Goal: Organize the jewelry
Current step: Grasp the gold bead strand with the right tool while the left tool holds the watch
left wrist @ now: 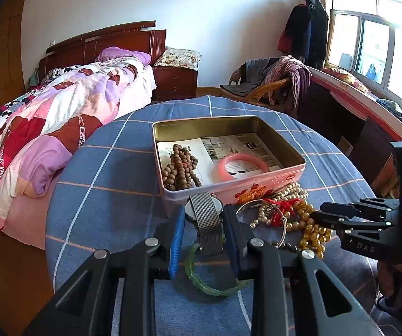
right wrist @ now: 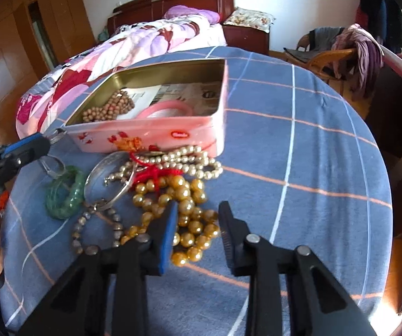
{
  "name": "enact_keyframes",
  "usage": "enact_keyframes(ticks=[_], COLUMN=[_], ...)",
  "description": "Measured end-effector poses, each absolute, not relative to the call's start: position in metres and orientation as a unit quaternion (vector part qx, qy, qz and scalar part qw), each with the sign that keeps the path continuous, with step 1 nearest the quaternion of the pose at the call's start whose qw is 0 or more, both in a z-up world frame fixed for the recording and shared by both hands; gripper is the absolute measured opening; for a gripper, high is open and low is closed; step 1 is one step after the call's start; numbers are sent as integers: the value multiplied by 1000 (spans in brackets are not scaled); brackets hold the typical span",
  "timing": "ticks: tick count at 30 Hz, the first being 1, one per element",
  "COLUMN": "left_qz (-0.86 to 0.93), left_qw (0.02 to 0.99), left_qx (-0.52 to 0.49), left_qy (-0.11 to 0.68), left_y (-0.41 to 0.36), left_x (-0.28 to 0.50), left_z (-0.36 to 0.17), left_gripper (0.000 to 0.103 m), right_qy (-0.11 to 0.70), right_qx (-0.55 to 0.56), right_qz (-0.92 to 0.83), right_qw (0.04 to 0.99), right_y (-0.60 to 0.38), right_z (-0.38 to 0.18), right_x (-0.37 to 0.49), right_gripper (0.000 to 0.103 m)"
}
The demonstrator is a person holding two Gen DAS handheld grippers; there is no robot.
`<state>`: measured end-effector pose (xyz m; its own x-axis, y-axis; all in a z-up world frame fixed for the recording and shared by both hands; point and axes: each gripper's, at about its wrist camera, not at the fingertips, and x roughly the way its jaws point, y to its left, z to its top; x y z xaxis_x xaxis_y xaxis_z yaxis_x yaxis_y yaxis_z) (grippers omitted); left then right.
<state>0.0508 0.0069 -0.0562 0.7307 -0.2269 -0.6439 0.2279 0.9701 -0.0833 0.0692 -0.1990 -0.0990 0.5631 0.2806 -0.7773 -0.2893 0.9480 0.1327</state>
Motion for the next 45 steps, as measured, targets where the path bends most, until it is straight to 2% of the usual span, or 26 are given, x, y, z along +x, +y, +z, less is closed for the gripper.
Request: enact_keyframes(ticks=[5,7,9,10,18,24,27,34,36,38,45], left_qz=[-123,-124,-122,-122,-120,-122,-122,-125,-125,-125,-124], left_qw=[930,930,930,930,930,929,929,929,929,930,932], left_qx=[0,0,0,0,-3,-3,-4,-6,-5,-7,-10], left_qy=[347,347,347,347,347,349,348,349,347,345,340], left_y=[6,6,6,6,9,10,11,11,11,12,16], left_x=[50,50,50,50,51,50,51,51,50,50,50], left_z=[-56,-56,-56,-56,-56,-57,-57,-57,-56,-55,-51], left_gripper=[28,28,28,28,28,28,28,28,28,28,28], right_qy=[435,435,439,438,422,435,437,467,465,465,435], right_qx=[-22,-26,-30,-31,-56,-64,-87,-62,-66,-64,-57], right_qz=[164,157,134,129,154,168,173,191,192,199,193], right_qw=[885,886,888,889,892,882,878,861,862,860,878], right_y=[-193,-193,-195,-196,-177,-164,-157,-160,-159,-158,-168], right_z=[-99,-98,-99,-99,-91,-97,-99,-103,-103,-102,-86], right_x=[66,67,69,69,65,74,70,82,82,77,58], right_gripper=[32,35,62,62,41,38,23,23,21,13,13])
